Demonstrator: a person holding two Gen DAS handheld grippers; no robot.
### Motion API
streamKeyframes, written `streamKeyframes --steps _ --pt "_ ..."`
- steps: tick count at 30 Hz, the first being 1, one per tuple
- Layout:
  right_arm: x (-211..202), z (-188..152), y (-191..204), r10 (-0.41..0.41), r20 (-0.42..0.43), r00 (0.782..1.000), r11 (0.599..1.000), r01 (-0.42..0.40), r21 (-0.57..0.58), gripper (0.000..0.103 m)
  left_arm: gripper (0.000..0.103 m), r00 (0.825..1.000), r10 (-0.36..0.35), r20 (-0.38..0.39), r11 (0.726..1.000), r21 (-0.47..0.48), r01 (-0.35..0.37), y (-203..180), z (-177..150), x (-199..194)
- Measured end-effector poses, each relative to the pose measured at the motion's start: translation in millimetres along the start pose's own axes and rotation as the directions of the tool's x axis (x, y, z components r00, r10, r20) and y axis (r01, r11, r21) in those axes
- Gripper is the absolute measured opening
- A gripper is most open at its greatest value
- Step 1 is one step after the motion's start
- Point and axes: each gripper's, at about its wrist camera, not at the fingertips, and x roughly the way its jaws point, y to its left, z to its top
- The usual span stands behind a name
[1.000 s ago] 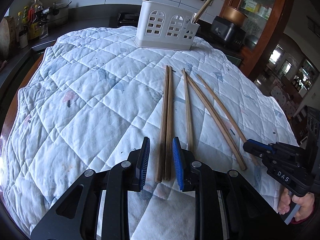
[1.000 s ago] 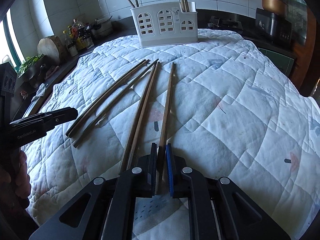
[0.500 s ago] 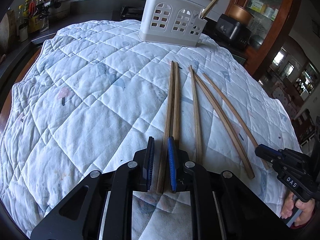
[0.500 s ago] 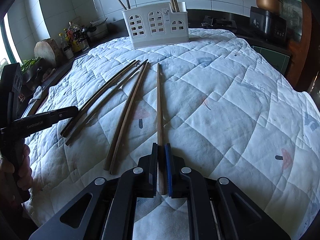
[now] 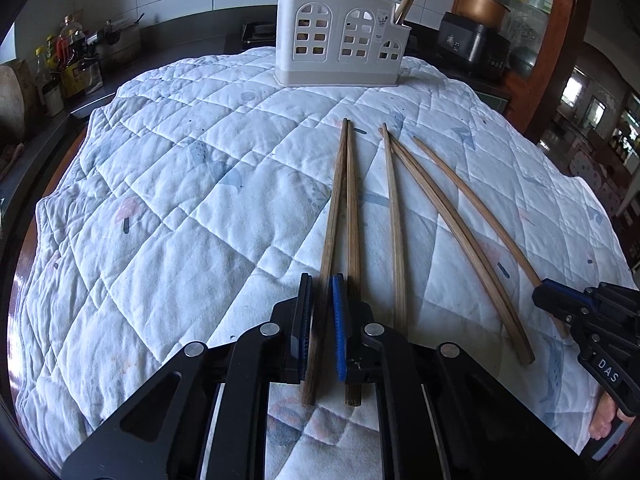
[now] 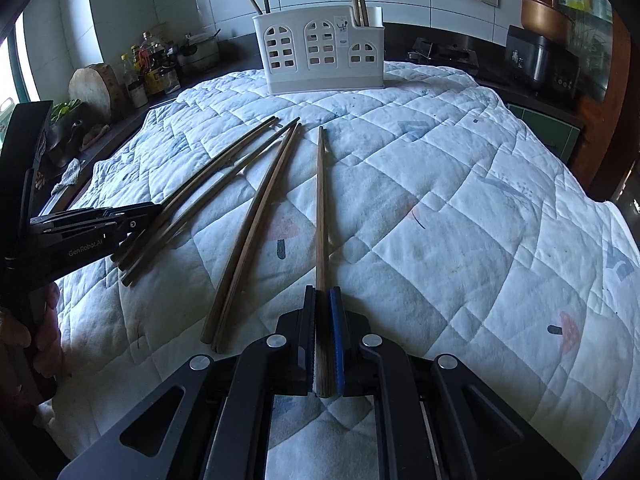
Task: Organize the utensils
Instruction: 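Close the left gripper on a chopstick while the right gripper grasps another chopstick, then lift both chopsticks upright and carry them over the white holder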
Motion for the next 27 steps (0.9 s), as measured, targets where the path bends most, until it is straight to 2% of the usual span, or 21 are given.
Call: streamKeyframes --steps 7,15,21,27 --pt "-31 12 -3 -0.009 0.088 0.996 1.000 0.010 -0.013 0.007 0.006 0.998 -0.028 0.052 1.000 -0.012 0.029 5 5 -21" --pt "-73 48 1 -0.011 0.222 0.975 0.996 0.029 -0.079 0.007 0.006 0.990 -0.063 0.128 0.998 -0.012 0.065 12 22 -49" --pt "-83 84 -1 0.032 0.254 0.967 0.995 -0.006 -0.100 0.007 0.005 0.982 -0.082 0.171 0.996 -0.013 0.086 15 38 -60" --pt "-81 129 -13 0.079 0.233 0.969 0.993 -0.056 -0.106 0.007 0.005 0.976 -0.105 0.192 0.994 0.002 0.107 15 61 -66"
